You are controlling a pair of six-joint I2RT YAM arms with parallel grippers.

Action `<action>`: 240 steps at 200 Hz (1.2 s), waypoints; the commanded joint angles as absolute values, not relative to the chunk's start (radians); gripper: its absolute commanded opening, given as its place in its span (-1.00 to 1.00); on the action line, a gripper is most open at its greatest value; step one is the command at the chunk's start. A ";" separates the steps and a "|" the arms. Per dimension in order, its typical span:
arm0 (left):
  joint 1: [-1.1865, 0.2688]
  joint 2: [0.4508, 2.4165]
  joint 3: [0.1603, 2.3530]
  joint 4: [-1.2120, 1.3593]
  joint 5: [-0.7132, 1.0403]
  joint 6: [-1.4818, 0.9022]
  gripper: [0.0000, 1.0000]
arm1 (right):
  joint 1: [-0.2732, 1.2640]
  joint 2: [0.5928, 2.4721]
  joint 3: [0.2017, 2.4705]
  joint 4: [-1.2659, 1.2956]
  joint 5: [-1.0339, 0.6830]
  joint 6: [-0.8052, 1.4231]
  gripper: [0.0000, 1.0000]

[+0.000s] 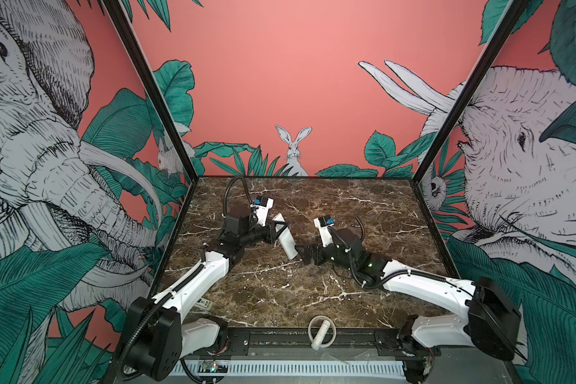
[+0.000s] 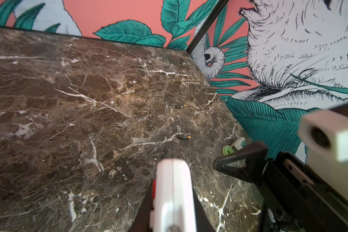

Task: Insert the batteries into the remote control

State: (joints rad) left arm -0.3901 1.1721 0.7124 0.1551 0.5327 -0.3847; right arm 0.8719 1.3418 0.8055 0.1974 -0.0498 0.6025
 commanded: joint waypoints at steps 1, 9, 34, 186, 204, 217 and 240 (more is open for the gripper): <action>-0.390 1.095 0.641 0.307 0.458 -0.427 -1.00 | 0.831 1.397 0.842 0.231 -0.159 0.832 0.98; -0.390 1.077 0.621 0.320 0.440 -0.433 -1.00 | 0.825 1.415 0.840 0.267 -0.178 0.872 0.98; -0.390 1.041 0.588 0.324 0.410 -0.429 -1.00 | 0.824 1.483 0.864 0.350 -0.229 0.930 0.98; -0.390 1.043 0.507 0.527 0.432 -0.593 -1.00 | 0.828 1.750 0.893 0.524 -0.215 1.123 0.92; -0.389 1.042 0.492 0.532 0.434 -0.600 -1.00 | 0.830 1.782 0.890 0.544 -0.189 1.178 0.90; -0.390 1.049 0.473 0.545 0.430 -0.610 -1.00 | 0.836 1.806 0.900 0.526 -0.165 1.205 0.88; -0.389 1.059 0.427 0.602 0.423 -0.633 -1.00 | 0.856 1.839 0.946 0.429 -0.129 1.192 0.88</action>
State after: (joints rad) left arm -0.3721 1.0718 0.4583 0.4526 0.3290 -0.5549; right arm 0.8448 1.7817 0.9009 0.5289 -0.2474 1.1450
